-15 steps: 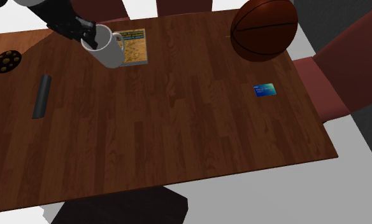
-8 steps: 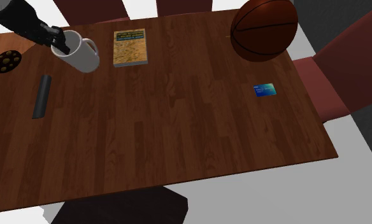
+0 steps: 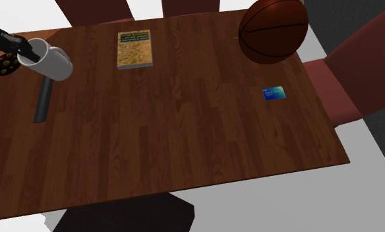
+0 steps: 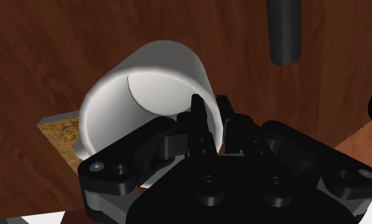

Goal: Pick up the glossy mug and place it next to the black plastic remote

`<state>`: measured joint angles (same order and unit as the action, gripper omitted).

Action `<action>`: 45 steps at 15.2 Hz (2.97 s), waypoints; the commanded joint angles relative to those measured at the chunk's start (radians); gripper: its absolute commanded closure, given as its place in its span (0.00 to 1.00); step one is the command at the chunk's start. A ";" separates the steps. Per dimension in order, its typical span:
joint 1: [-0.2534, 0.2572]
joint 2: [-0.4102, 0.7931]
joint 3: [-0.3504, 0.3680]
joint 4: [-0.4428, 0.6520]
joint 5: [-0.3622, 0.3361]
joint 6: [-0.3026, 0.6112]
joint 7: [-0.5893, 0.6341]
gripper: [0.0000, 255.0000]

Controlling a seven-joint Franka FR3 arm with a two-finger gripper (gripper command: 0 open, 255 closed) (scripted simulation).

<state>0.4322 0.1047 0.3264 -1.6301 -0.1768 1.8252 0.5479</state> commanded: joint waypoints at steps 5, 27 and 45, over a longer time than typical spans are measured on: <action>0.091 0.086 0.055 0.084 -0.050 -0.028 0.149 1.00; 0.397 0.443 0.113 0.435 -0.219 -0.108 0.473 1.00; 0.381 0.442 0.111 0.336 -0.224 -0.013 0.494 0.00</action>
<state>0.8133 0.5466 0.4371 -1.2945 -0.4008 1.8118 1.0422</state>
